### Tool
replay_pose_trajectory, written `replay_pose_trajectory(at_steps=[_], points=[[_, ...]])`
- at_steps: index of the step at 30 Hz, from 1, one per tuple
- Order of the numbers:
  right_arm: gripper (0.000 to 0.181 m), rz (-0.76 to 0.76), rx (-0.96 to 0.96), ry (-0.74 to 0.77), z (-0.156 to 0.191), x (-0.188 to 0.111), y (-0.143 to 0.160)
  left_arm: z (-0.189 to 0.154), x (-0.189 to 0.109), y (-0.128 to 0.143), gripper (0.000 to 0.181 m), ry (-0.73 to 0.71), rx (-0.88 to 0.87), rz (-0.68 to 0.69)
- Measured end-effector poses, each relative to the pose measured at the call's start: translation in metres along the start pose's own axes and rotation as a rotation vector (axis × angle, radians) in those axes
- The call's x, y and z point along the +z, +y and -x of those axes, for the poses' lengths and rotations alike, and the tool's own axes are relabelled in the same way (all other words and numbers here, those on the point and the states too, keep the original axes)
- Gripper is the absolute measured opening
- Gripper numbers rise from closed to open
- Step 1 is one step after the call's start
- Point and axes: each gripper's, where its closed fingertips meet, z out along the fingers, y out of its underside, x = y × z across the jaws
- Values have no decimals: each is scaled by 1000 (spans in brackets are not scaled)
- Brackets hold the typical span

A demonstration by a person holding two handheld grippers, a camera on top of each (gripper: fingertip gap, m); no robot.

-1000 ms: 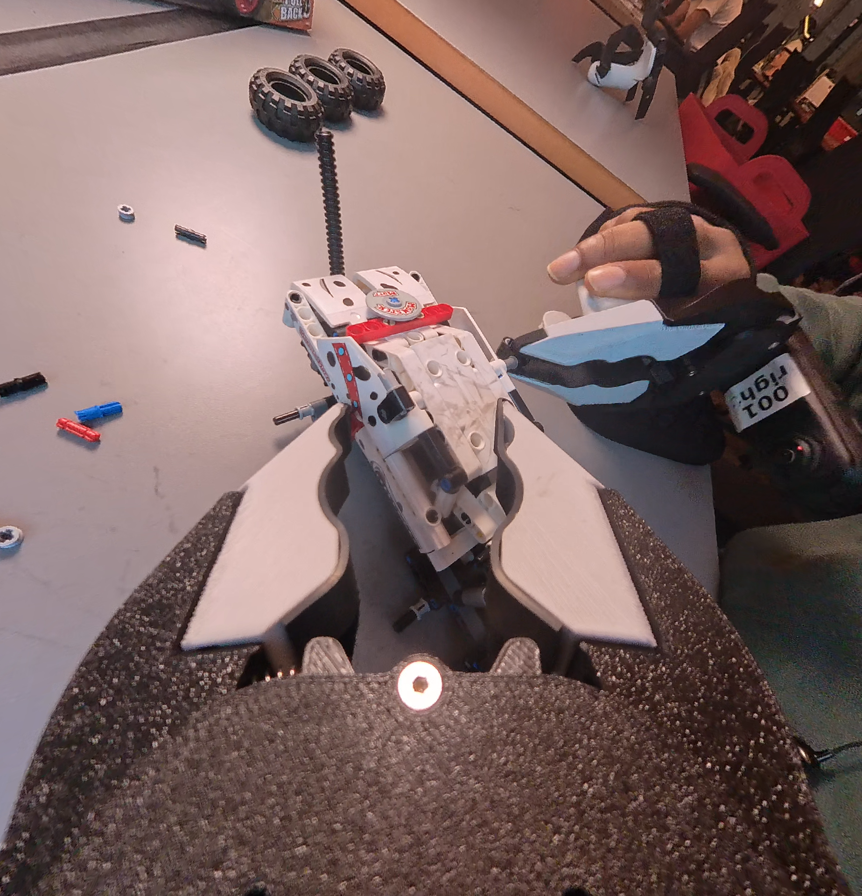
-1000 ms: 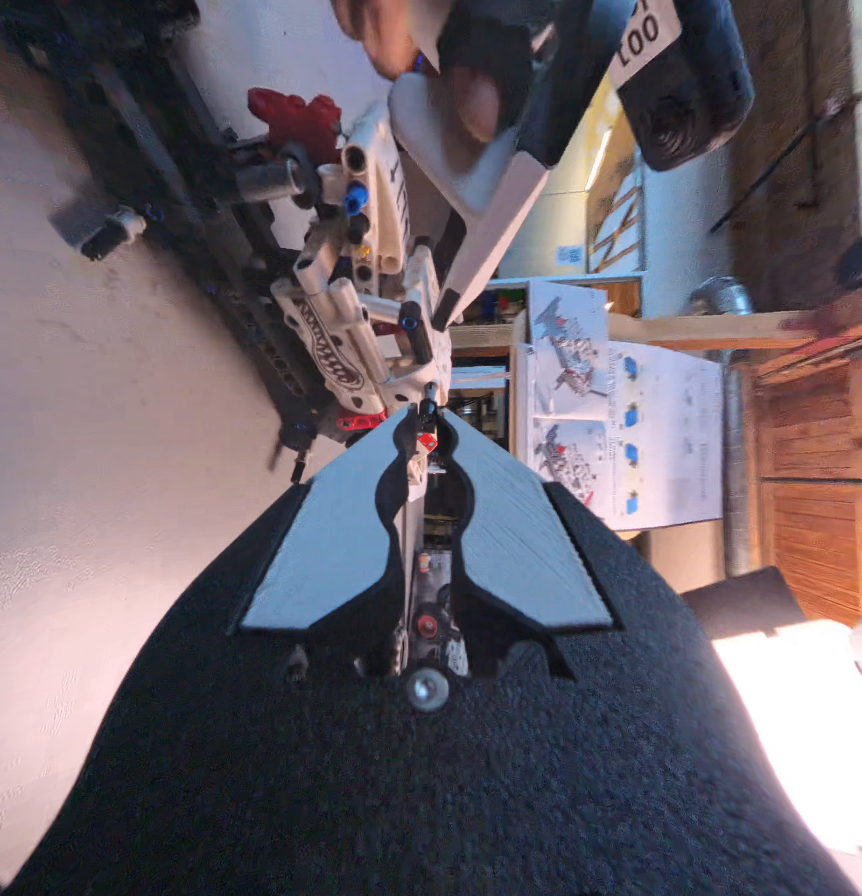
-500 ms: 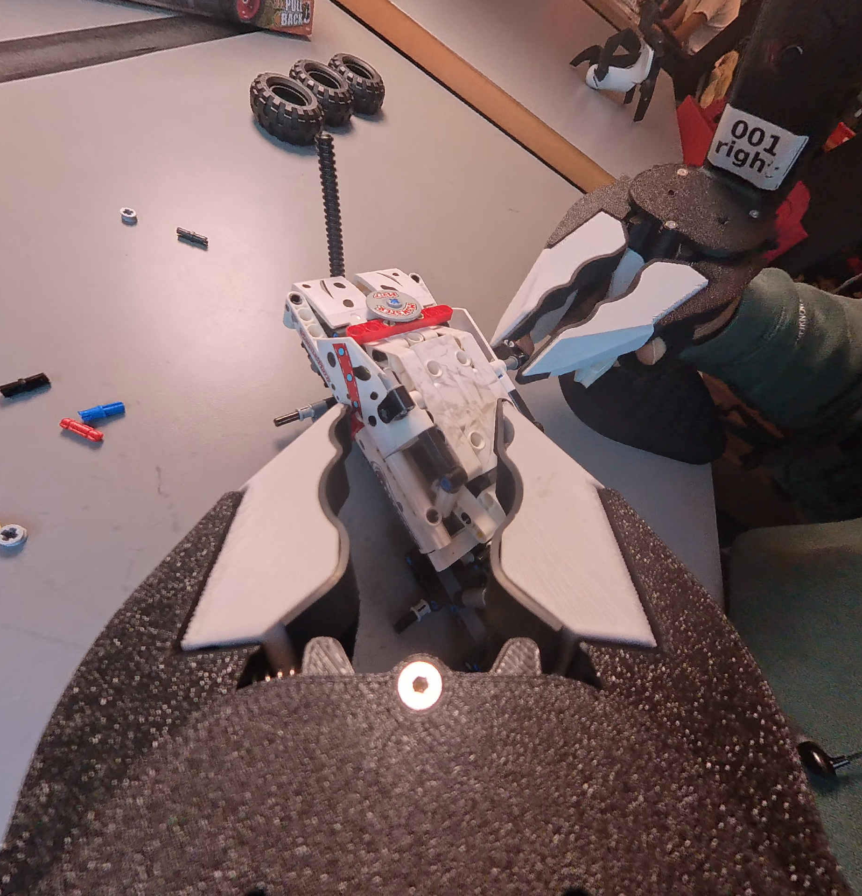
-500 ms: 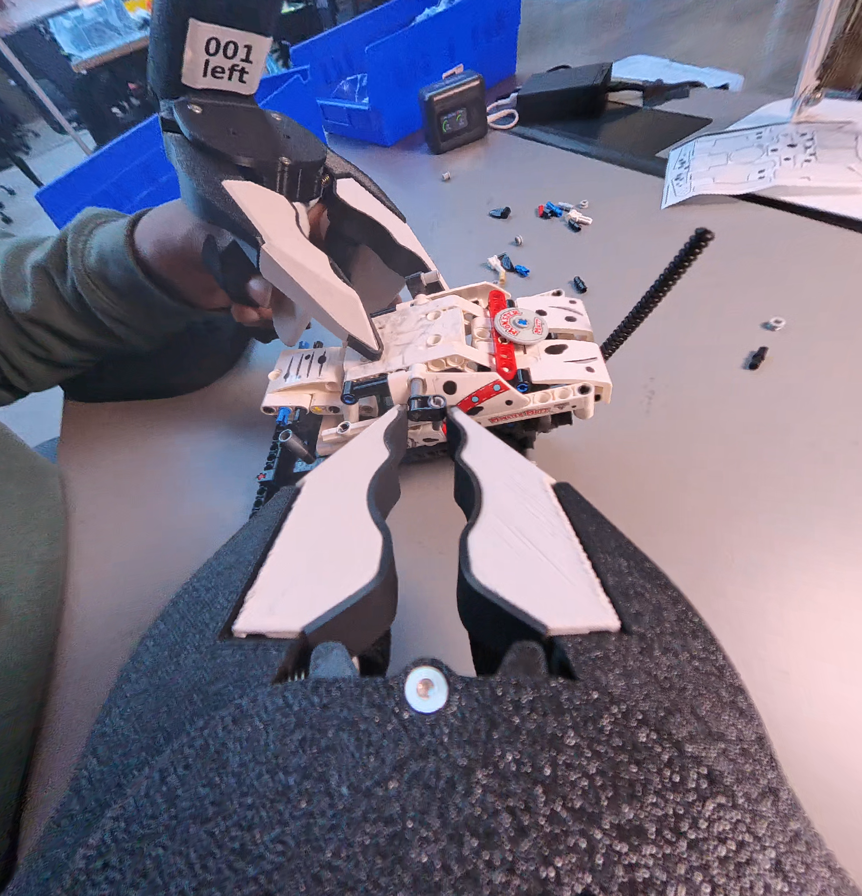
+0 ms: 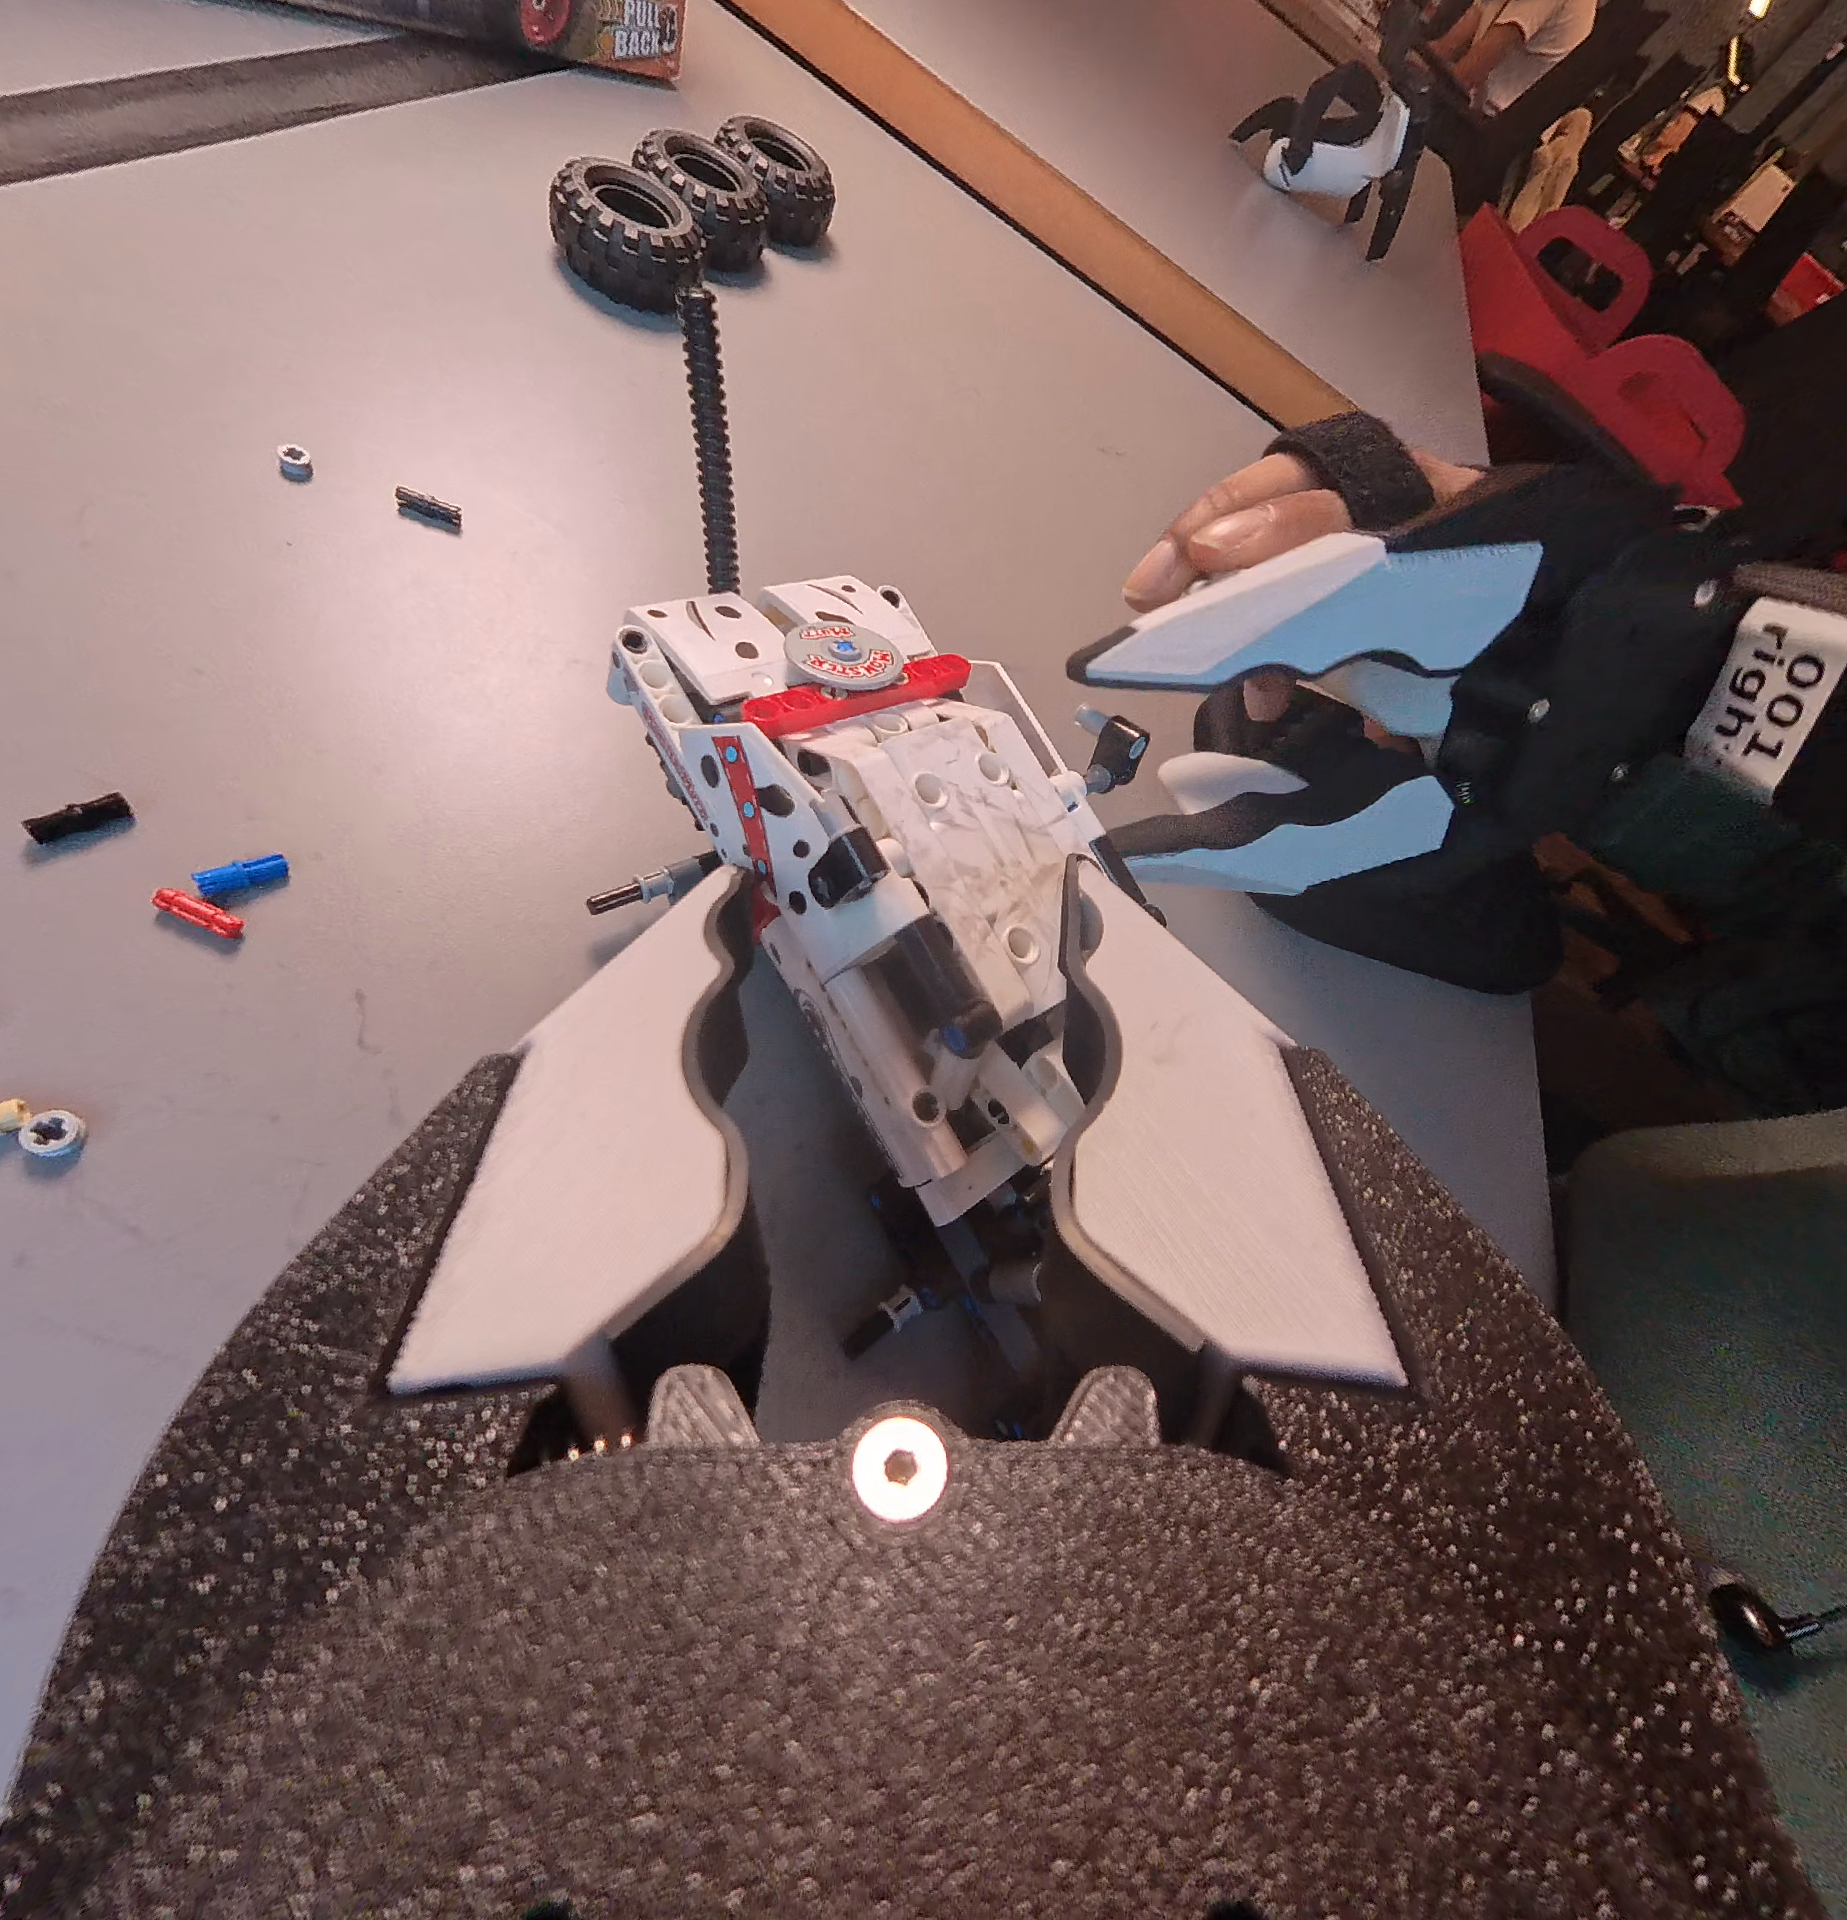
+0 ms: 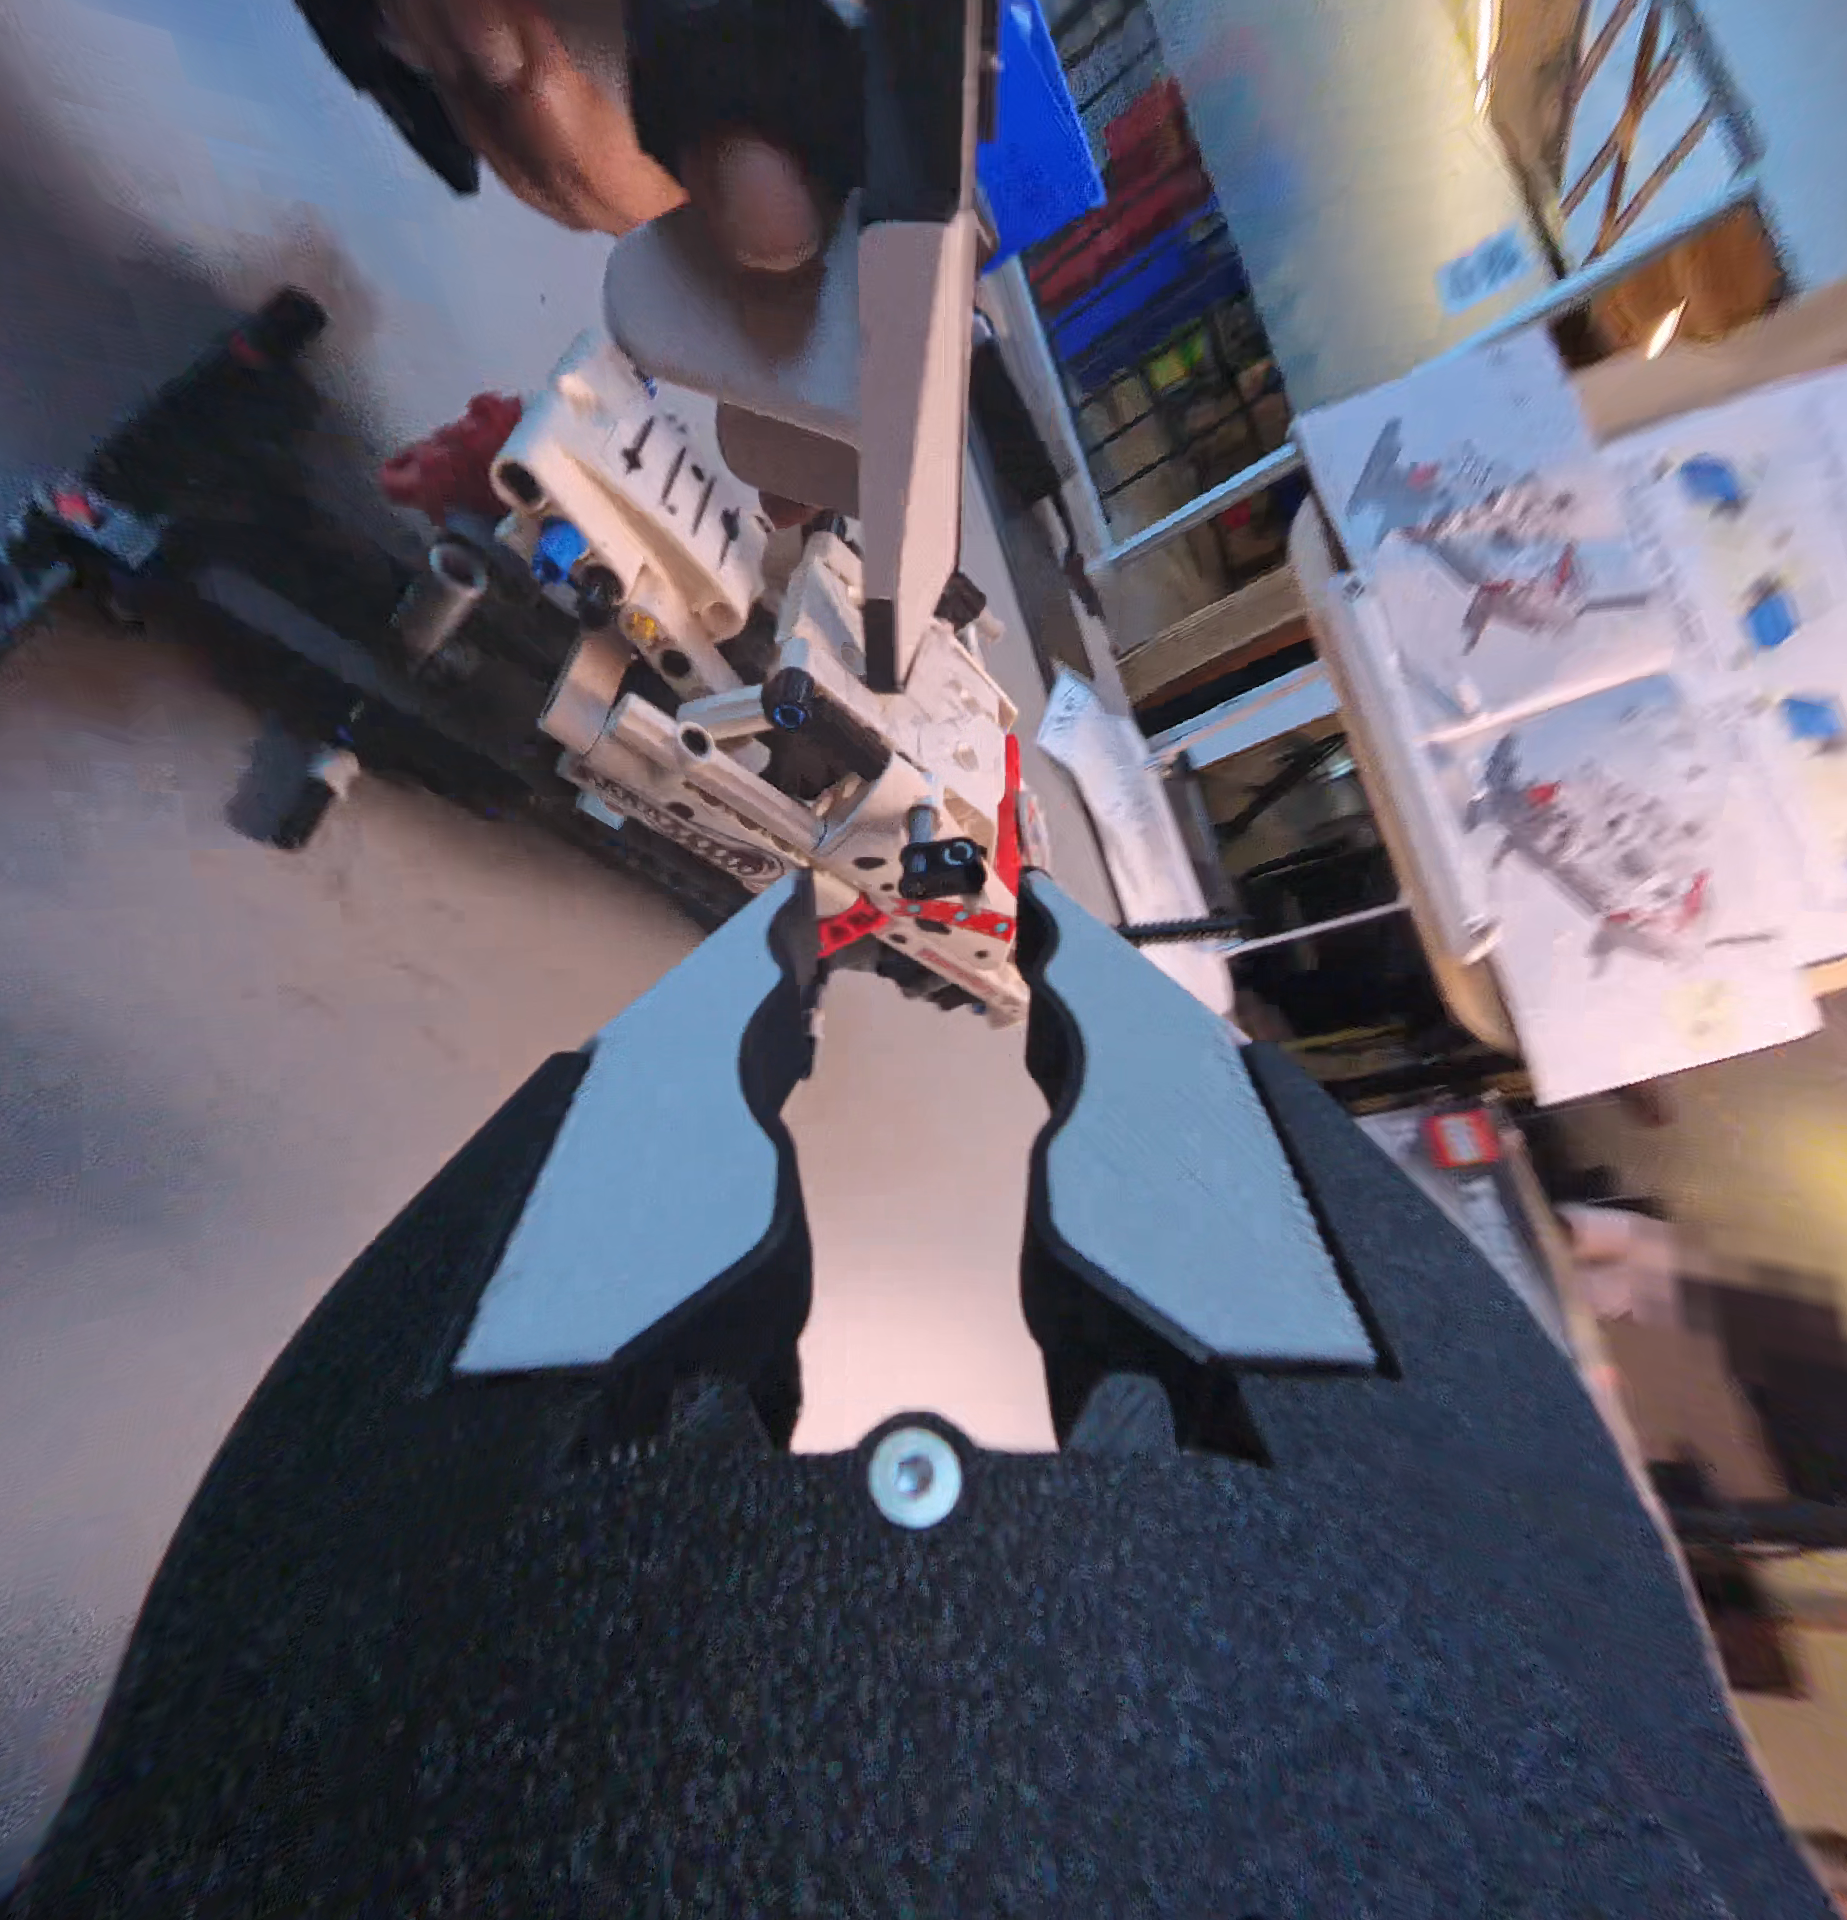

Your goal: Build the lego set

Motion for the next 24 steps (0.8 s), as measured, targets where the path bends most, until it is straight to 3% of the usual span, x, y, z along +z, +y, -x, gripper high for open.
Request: replay_pose_trajectory(at_steps=[2,5,9,13,21,24], points=[[44,-17,253,-91,2,-2,1,0,0,0,59,6,-7,-2],[35,-34,542,-187,-1,-6,2,0,0,0,59,8,-6,-2],[17,-53,709,-273,-1,-5,0,0,-1,0,59,12,-8,-6],[16,-59,648,-244,-2,-4,-1,0,-1,0,59,13,-12,-7],[15,-31,291,-74,-5,-4,-3,-1,-1,1,59,-5,-9,2],[15,-22,237,-65,-6,-4,-2,-2,0,1,59,-19,-3,4]])
